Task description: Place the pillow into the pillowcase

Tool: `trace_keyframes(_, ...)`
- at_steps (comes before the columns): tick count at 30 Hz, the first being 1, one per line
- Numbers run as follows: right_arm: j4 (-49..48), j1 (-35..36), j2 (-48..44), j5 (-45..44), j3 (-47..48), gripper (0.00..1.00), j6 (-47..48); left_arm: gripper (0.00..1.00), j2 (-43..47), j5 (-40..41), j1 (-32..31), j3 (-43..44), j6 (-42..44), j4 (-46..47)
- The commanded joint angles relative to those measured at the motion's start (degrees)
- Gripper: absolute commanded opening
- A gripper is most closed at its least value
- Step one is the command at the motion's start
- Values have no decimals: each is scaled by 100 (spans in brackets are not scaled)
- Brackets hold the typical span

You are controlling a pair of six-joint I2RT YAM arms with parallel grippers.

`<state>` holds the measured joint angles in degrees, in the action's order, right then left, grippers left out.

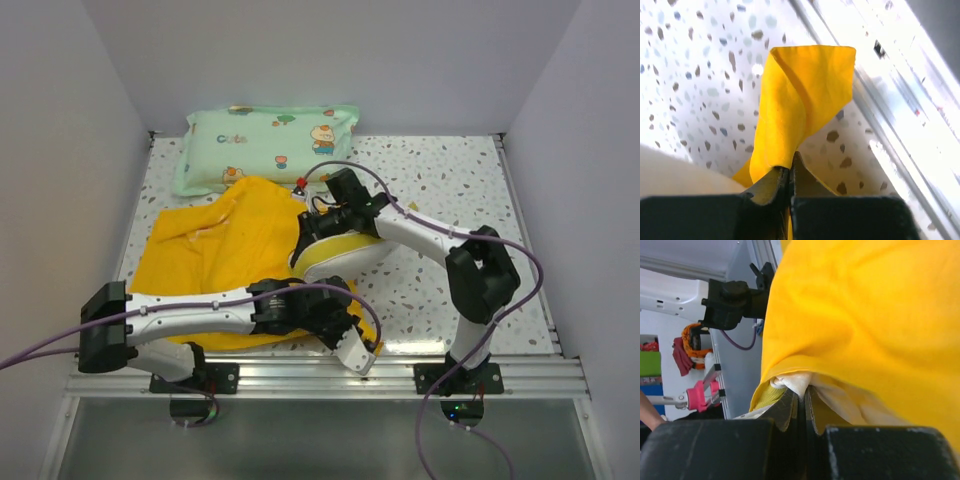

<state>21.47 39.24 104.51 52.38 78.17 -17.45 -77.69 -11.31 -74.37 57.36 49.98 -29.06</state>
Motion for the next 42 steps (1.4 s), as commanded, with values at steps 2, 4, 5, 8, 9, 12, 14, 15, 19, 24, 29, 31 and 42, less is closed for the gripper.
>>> trace_keyframes(2, -1032, 83, 34, -272, -432, 0, 56, 0, -27, -759, -438, 329, -436, 1447)
trace_keyframes(4, -961, 75, -18, -360, -1107, 0, 390, 0, 61, -689, -429, -13, -445, 1456)
trace_keyframes(5, -944, 83, -18, -369, -1302, 0, 470, 0, 226, -645, -421, -145, -480, 1551)
trace_keyframes(8, -1014, 83, -27, -308, -1936, 0, 593, 19, 587, -609, -342, -331, -752, 1404)
trace_keyframes(9, -1005, 83, -36, -281, -2111, 0, 637, 28, 675, -714, -272, -192, -1057, 1299)
trace_keyframes(12, -812, 83, -89, -176, -2183, 0, 883, 59, 1053, -1065, 272, 229, -1855, 929)
trace_keyframes(14, -496, 83, -202, -27, -2105, 28, 1076, 66, 1264, -1171, 887, 511, -2201, 727)
trace_keyframes(15, -191, 83, -290, 0, -1991, 40, 1156, 66, 1283, -1206, 1098, 626, -2446, 613)
trace_keyframes(19, 784, -310, -1027, -78, -1508, 74, 1717, 67, 1160, -1479, 2720, 1092, -3142, 138)
trace_keyframes(24, 1982, -1382, -1407, -377, -594, 77, 2825, 68, 625, -1813, 4174, 1523, -3925, 295)
trace_keyframes(29, 1755, -2377, -863, -1473, 21, 83, 3133, 74, -622, -1103, 4501, 2364, -4066, 515)
trace_keyframes(31, 1614, -2430, -398, -2012, 154, 86, 3247, 76, -1410, -759, 4501, 2743, -4057, 385)
trace_keyframes(42, 1782, -2527, 149, -1398, -310, 81, 3231, 84, -3832, 85, 3922, 4521, -4382, 330)
